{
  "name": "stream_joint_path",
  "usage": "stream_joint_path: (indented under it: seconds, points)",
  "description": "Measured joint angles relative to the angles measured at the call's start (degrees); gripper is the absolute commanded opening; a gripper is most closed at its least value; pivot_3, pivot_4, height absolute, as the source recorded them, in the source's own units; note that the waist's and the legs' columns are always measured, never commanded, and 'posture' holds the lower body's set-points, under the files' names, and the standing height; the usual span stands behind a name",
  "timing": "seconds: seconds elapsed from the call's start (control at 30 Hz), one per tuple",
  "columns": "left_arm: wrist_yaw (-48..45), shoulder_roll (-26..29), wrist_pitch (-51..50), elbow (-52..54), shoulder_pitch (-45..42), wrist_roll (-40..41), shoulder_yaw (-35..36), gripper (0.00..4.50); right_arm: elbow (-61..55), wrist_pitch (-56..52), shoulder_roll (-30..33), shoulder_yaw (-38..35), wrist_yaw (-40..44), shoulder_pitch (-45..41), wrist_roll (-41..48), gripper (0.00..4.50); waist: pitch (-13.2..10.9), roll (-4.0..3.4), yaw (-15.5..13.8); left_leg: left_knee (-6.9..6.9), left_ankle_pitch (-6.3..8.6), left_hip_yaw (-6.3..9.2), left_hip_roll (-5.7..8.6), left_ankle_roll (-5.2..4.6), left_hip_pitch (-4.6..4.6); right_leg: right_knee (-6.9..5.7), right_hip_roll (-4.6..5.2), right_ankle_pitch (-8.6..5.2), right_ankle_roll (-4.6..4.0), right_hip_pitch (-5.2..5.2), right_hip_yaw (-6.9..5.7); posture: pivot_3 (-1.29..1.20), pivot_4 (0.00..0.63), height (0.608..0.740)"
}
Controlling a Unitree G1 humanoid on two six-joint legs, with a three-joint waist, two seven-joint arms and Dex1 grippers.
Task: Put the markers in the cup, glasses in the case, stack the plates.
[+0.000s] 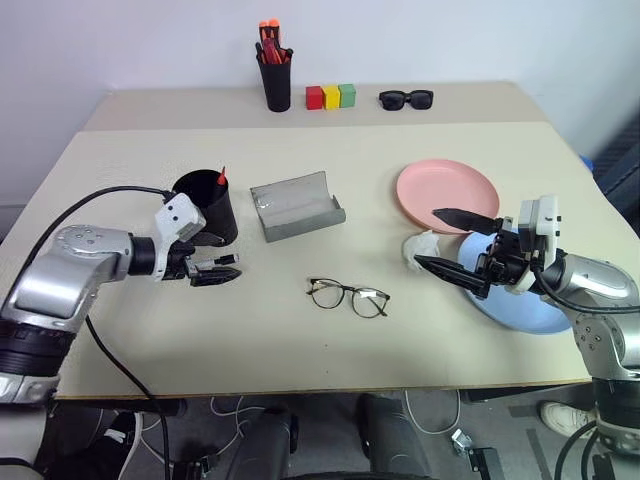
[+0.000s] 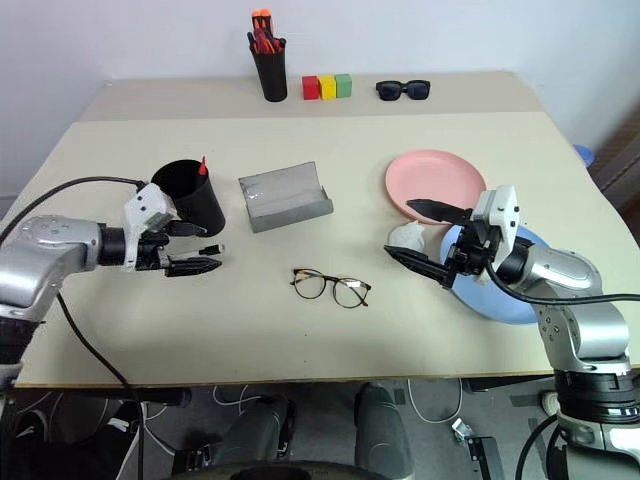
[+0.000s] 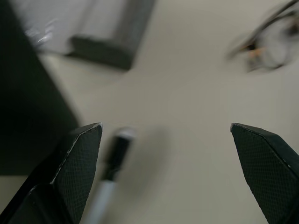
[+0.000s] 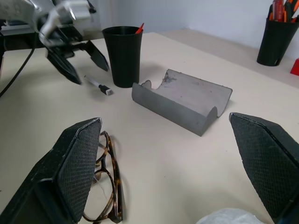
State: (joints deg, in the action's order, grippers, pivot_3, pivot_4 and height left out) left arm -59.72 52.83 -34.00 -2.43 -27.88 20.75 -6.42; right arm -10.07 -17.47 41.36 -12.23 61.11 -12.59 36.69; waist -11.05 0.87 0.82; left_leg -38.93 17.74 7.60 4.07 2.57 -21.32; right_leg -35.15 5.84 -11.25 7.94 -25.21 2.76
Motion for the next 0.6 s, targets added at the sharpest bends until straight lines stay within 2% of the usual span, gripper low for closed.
stream_joint_path:
  seconds: [0.17, 0.6]
  points:
    - [-1.4, -0.3, 2.0, -1.0, 0.0, -3.8, -2.3, 4.49, 0.0, 0.0, 0.0, 0.0, -0.1, 0.3, 0.0, 4.50, 0.0, 0.00, 0.0, 0.00, 0.01, 0.00, 0.00, -0.02, 0.00, 0.01, 0.00, 0.00, 0.00, -0.01, 0.00, 0.00, 0.150, 0.740]
    - [-2.3, -5.4, 7.2, -6.5, -0.7, -9.1, -4.0, 4.49, 0.0, 0.0, 0.0, 0.0, -0.5, 0.3, 0.0, 4.50, 0.0, 0.00, -0.1, -0.01, 0.01, 0.00, 0.00, -0.02, 0.00, -0.02, 0.01, 0.00, 0.01, 0.00, 0.00, 0.00, 0.150, 0.740]
